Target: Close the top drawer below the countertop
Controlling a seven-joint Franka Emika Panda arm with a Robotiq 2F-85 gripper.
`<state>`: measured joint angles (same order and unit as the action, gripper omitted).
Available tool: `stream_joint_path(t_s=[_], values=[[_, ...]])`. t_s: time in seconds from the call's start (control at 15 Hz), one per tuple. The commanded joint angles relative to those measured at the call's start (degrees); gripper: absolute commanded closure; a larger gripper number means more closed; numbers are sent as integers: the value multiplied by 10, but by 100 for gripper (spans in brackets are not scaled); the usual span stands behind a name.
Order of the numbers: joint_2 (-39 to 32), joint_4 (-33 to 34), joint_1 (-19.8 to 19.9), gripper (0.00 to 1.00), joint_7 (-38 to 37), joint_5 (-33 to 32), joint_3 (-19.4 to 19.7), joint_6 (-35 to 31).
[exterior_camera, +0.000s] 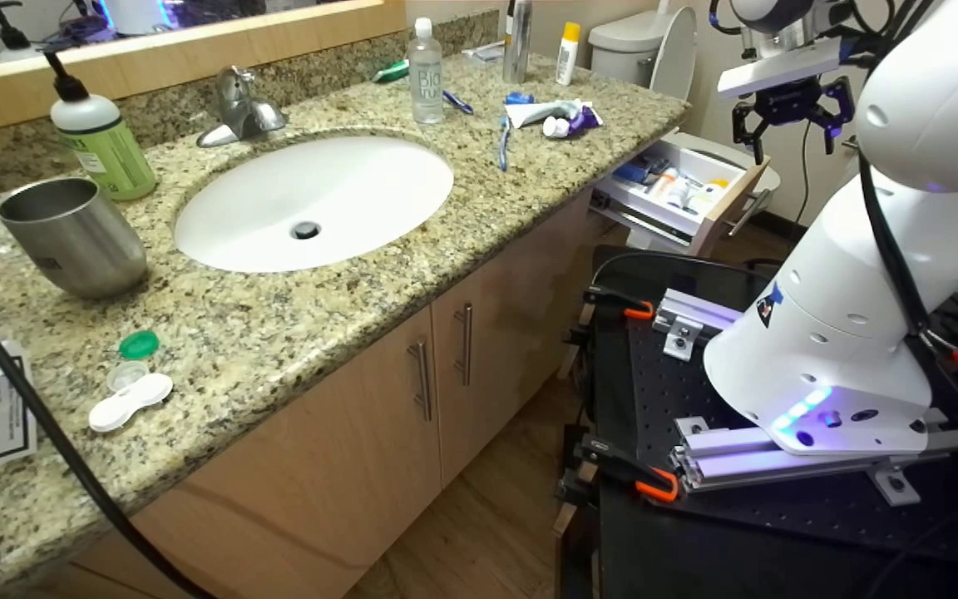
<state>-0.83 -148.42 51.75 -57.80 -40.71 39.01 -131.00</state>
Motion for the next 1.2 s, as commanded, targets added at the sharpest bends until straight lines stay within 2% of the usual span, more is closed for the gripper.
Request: stream_joint_path(t_s=[0.0,0.27,0.67,0.8,0.93,1.13], values=[[-32,16,14,0,-29,-19,23,-19],[-105,35,0,0,-57,18,28,-24],[-228,68,-21,0,-34,200,1,-42],[-244,73,-19,0,-5,249,-5,-69],[-234,65,-8,0,31,316,-9,-129],[-236,46,14,0,97,448,-38,-232]])
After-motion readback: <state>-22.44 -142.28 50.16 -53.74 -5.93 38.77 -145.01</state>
